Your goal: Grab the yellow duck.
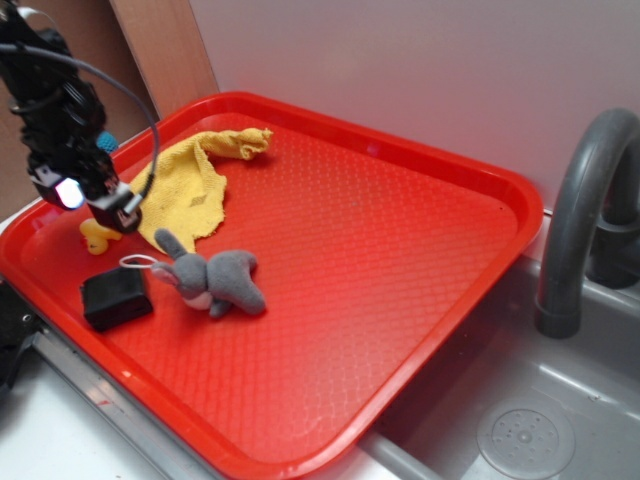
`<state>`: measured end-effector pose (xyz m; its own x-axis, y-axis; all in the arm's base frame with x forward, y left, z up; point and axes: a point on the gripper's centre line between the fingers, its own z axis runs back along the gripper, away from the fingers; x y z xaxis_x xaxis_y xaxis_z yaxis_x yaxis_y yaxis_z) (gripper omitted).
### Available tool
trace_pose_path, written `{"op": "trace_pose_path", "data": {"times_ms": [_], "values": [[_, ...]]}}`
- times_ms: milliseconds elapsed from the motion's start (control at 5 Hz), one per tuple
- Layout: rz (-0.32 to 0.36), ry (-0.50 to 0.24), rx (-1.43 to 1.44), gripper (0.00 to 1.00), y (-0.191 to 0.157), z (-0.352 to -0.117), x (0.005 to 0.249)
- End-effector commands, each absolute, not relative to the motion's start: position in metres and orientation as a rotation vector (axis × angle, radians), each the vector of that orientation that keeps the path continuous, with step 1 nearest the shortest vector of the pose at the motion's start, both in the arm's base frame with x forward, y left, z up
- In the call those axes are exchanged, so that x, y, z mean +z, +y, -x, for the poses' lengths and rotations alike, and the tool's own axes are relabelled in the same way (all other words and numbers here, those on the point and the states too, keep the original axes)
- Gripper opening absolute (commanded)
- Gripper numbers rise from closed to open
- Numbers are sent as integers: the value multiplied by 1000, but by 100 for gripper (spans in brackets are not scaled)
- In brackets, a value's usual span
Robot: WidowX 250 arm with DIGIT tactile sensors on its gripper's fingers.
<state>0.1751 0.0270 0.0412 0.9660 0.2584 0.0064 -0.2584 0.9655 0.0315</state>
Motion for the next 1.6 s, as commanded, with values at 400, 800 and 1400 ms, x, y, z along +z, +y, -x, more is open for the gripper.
{"op": "trace_pose_path", "data": {"times_ms": [400,800,1400], "values": [[-109,-12,222,0,15,-166,37],[-229,-25,278,0,8,-171,89],[-160,-119,349,0,-9,-155,239]]}}
